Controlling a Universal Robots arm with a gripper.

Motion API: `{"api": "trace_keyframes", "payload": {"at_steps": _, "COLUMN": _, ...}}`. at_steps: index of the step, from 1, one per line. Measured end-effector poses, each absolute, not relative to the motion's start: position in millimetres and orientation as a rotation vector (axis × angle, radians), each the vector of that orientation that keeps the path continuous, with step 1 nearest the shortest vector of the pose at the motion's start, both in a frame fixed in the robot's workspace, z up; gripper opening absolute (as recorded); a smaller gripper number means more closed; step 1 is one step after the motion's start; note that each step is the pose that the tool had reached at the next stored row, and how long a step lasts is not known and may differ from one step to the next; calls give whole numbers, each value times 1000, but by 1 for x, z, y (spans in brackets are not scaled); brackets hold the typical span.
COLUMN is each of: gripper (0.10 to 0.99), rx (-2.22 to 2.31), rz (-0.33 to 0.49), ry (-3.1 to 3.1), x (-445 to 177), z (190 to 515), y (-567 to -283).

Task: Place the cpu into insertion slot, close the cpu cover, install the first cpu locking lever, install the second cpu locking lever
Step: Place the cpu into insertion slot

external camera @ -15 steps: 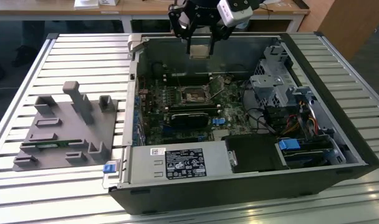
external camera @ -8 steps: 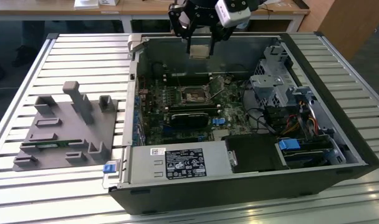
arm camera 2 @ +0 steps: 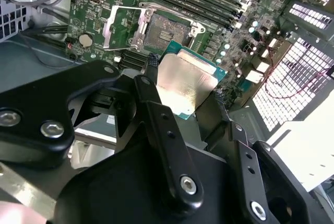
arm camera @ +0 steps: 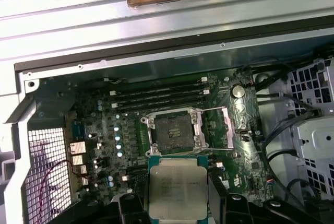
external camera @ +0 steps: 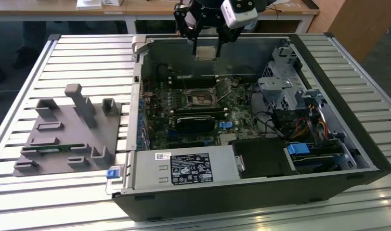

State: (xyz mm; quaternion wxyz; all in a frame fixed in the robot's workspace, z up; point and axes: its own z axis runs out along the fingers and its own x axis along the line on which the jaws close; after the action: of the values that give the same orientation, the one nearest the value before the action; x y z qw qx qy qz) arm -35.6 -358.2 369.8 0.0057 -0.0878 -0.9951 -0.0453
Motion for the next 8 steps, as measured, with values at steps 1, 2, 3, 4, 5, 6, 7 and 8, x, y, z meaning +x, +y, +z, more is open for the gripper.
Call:
{"api": "trace_keyframes", "payload": {"at_steps": 1, "gripper": 541, "rx": -280, "rz": -142, "ry": -3115, "x": -36, "z": 370, "y": -358}}
{"api": "trace_keyframes", "payload": {"at_steps": 2, "gripper": 541, "rx": -285, "rz": -142, "ry": -3114, "x": -36, "z": 370, "y": -358}}
{"api": "trace_keyframes", "payload": {"at_steps": 3, "gripper": 541, "rx": -290, "rz": -142, "ry": -3114, "x": -36, "z": 370, "y": -358}}
{"api": "trace_keyframes", "payload": {"at_steps": 4, "gripper": 541, "rx": -294, "rz": -142, "ry": -3114, "x": -36, "z": 370, "y": -358}}
{"api": "trace_keyframes", "payload": {"at_steps": 5, "gripper": 541, "rx": -299, "rz": -142, "ry": -3113, "x": -36, "z": 370, "y": -358}}
{"api": "trace_keyframes", "payload": {"at_steps": 6, "gripper": 541, "rx": -305, "rz": -142, "ry": -3113, "x": -36, "z": 370, "y": -358}}
{"api": "trace_keyframes", "payload": {"at_steps": 7, "gripper": 541, "rx": -310, "rz": -142, "ry": -3113, "x": -36, "z": 370, "y": -358}}
{"api": "trace_keyframes", "payload": {"at_steps": 8, "gripper": 541, "rx": -315, "rz": -142, "ry": -3112, "x": -36, "z": 370, "y": -358}}
